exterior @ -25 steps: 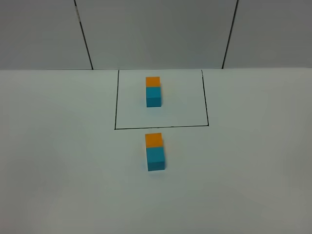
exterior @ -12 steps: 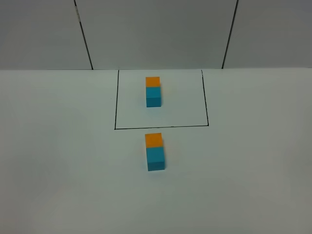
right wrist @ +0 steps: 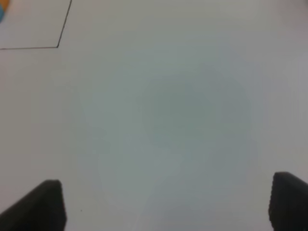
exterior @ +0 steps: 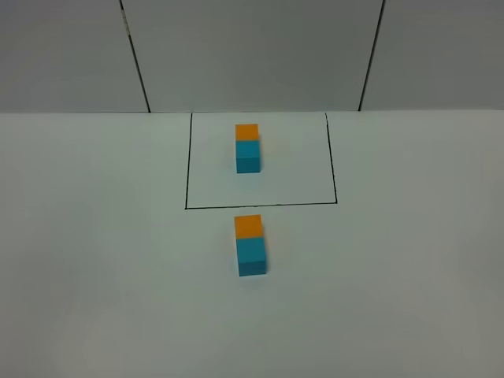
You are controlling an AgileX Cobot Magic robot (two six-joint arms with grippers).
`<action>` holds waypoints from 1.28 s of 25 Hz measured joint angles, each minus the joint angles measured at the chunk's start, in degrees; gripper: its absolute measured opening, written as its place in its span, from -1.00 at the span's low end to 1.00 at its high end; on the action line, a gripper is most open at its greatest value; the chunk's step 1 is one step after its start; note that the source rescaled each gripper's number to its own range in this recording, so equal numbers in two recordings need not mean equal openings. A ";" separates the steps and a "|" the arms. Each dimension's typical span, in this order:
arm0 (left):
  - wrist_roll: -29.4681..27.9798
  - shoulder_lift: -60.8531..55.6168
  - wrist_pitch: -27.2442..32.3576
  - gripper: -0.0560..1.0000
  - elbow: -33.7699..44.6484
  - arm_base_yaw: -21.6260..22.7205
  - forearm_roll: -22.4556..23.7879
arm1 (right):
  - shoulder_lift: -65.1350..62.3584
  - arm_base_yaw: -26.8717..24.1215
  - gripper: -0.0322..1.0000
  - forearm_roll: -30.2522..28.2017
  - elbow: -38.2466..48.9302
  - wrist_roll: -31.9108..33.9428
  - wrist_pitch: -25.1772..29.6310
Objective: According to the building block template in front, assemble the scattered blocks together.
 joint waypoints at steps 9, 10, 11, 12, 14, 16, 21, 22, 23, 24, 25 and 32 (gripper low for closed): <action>0.00 0.00 0.00 0.35 0.00 0.00 0.00 | 0.00 0.00 0.48 0.05 0.00 0.00 0.00; 0.00 0.00 0.00 0.35 0.00 0.00 0.00 | 0.00 0.00 0.48 0.04 0.00 0.00 0.00; 0.00 0.00 0.00 0.35 0.00 0.00 0.00 | 0.00 0.00 0.48 0.11 0.00 0.00 0.00; 0.00 0.00 0.00 0.35 0.00 0.00 0.00 | 0.00 0.00 0.48 0.27 0.00 -0.34 0.00; 0.00 0.00 0.00 0.35 0.00 0.00 0.00 | 0.00 0.00 0.48 0.78 0.00 -1.41 0.00; 0.00 0.00 0.00 0.35 0.00 0.00 0.00 | 0.00 0.00 0.48 1.66 0.00 -2.37 0.00; 0.00 0.00 0.00 0.35 0.00 0.00 0.00 | 0.00 0.00 0.48 2.03 0.00 -3.09 0.00; 0.03 0.00 0.00 0.35 0.00 0.00 0.00 | 0.00 0.00 0.48 2.14 0.00 -3.18 0.00; 0.03 0.00 0.00 0.35 0.00 0.00 0.00 | 0.00 0.00 0.48 2.26 0.00 -3.18 0.00; 0.03 0.00 0.00 0.35 0.00 0.00 0.00 | 0.00 0.00 0.48 2.40 0.00 -3.23 0.00; 0.03 0.00 0.00 0.35 0.00 0.00 0.00 | 0.00 0.00 0.48 2.42 0.00 -3.23 0.00; 0.06 0.00 0.00 0.35 0.00 0.00 0.00 | 0.00 0.00 0.48 2.85 0.00 -3.23 0.00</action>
